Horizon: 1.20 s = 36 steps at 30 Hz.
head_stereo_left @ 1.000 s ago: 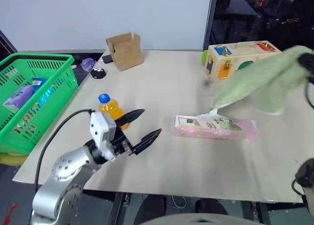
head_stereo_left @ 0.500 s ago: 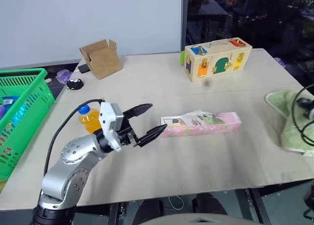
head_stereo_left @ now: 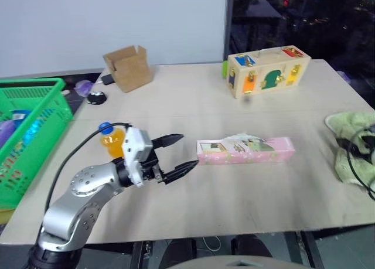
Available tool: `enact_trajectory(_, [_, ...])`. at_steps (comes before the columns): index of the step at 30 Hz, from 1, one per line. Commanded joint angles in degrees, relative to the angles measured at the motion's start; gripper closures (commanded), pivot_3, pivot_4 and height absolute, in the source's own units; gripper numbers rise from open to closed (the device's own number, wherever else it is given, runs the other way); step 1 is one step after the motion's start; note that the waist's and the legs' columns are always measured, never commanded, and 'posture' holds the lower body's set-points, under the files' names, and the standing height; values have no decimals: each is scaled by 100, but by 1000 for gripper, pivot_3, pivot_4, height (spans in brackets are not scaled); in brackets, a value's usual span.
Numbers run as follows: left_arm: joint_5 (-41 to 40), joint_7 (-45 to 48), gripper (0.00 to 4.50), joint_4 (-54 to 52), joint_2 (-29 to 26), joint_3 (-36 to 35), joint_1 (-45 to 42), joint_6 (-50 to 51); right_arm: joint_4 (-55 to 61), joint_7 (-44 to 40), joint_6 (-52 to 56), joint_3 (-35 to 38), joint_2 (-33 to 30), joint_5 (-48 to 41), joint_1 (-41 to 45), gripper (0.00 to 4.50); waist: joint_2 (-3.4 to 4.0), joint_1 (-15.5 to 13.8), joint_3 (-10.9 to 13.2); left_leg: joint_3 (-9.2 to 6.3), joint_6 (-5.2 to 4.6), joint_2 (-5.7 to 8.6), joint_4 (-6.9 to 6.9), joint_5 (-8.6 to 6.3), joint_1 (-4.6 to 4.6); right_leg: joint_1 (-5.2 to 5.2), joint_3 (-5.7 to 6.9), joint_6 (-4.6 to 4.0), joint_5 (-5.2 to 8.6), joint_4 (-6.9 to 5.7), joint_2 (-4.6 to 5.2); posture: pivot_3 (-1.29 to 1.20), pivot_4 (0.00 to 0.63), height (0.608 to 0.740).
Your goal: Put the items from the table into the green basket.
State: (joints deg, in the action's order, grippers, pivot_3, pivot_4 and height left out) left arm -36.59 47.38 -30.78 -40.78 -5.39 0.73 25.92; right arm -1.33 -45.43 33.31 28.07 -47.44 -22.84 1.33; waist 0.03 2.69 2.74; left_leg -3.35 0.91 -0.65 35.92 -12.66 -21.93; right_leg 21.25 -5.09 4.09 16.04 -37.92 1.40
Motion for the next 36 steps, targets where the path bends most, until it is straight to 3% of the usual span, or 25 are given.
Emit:
enact_trajectory(1, [273,134,0,159,-81,142,-467,-140,1758,-418,-326,459,-3,-537,-429,75,1,22,1,2,0,-1,3,0,2,0,-2,1,0,-1,-2,-69,0,740])
enact_trajectory(4, [358,200,0,319,-152,393,-968,150,2672,-401,-160,496,141,-904,-823,75,-30,109,-3,0,1,-8,26,0,1,-5,-9,-19,9,-2,-15,-91,0,740])
enact_trajectory(10, [626,282,0,428,-509,1329,-2298,1482,3479,130,-83,148,382,-753,-1173,75,-70,240,7,3,2,3,43,-1,-17,-6,-55,-18,9,3,-32,-160,0,740])
enact_trajectory(14, [993,845,0,1313,-193,2395,-3621,1948,4280,172,-457,-382,507,-314,-1916,75,-69,290,5,-18,2,4,43,-1,-57,24,-48,4,-2,2,-44,-207,0,740])
enact_trajectory(20, [1809,1376,0,2285,29,3523,-4620,2019,4757,425,-372,-478,845,-469,-2300,75,-65,652,7,-18,1,1,41,-1,-81,46,-53,6,-1,2,-48,-265,3,740])
enact_trajectory(23, [2449,1516,0,2901,307,4168,-4995,1769,4842,507,-469,-515,961,-361,-2529,75,-65,808,7,-21,1,2,41,-1,-80,45,-50,7,-1,1,-48,-294,5,740])
enact_trajectory(28, [3138,1430,0,3849,941,4569,-5463,1724,5118,623,-462,-574,1075,-421,-2728,75,-69,1024,9,-20,1,4,45,-1,-82,43,-54,10,-1,1,-45,-334,8,740])
enact_trajectory(36, [3804,1398,0,4380,1274,4759,-5512,1636,5034,616,-420,-864,948,-417,-2346,75,-76,1436,25,-23,1,1,40,-2,-81,45,-55,14,1,-1,-47,-367,26,740])
